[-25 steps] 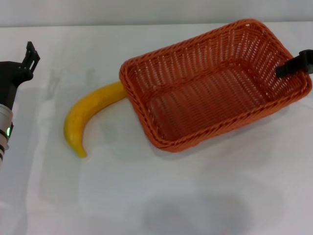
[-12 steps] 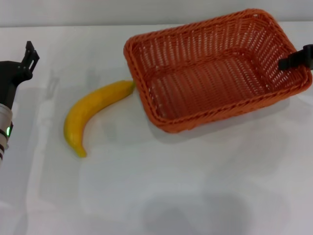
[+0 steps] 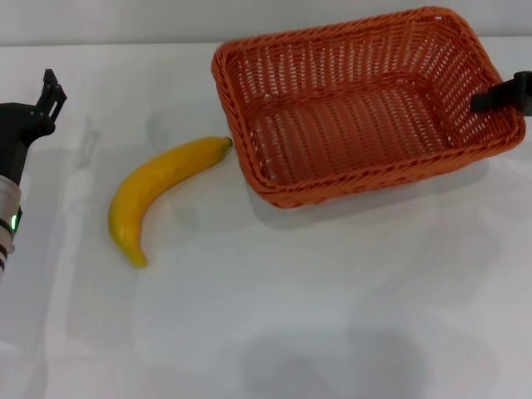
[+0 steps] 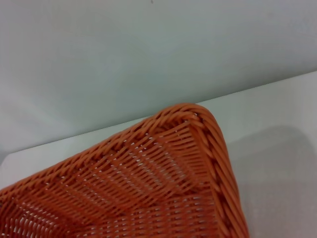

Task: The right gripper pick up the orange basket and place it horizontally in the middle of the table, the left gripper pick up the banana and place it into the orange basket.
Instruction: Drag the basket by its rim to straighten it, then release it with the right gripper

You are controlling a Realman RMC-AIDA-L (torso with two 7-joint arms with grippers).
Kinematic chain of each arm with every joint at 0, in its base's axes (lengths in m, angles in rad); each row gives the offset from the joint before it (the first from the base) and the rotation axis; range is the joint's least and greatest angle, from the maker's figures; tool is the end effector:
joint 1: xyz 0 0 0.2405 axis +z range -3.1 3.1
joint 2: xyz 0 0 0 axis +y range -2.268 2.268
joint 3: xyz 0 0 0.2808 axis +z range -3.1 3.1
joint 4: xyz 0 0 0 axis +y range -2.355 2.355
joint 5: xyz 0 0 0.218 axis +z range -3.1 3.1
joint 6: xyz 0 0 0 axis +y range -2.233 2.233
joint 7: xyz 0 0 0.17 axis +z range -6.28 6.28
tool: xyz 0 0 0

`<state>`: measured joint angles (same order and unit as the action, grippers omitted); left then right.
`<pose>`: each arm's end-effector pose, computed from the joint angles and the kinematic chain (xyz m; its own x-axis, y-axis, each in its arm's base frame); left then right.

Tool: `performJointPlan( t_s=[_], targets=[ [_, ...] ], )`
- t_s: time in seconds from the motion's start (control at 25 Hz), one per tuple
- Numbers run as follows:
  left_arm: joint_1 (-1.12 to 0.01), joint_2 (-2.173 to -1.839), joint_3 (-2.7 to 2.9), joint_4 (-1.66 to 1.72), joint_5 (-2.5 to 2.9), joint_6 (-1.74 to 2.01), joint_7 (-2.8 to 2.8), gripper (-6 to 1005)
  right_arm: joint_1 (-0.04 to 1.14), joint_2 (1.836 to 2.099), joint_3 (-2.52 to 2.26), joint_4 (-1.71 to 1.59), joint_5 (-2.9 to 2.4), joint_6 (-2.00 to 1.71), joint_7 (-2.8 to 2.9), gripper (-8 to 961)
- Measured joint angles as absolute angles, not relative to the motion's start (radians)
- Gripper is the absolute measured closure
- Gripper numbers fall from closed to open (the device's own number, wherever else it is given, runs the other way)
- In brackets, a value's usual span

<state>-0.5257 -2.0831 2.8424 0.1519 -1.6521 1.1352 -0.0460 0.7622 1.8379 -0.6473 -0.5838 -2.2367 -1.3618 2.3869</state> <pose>-0.3572 0.3877 -0.0252 0.6939 -0.0162 0.7199 0.7201 0.0259 -0.6934 0.2815 0.4579 0.0611 0.2740 -0.8413 -0.4660 -0.9601 -0.2675 -0.0815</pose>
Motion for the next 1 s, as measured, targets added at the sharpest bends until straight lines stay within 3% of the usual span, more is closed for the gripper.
performJointPlan(
  t_s=[1.0],
  targets=[
    [-0.529,-2.083,2.842,0.152,-1.654,1.135,-0.046,138,0.75,1.884,-0.653,-0.596,-2.233,-1.268,2.387,796]
  ],
)
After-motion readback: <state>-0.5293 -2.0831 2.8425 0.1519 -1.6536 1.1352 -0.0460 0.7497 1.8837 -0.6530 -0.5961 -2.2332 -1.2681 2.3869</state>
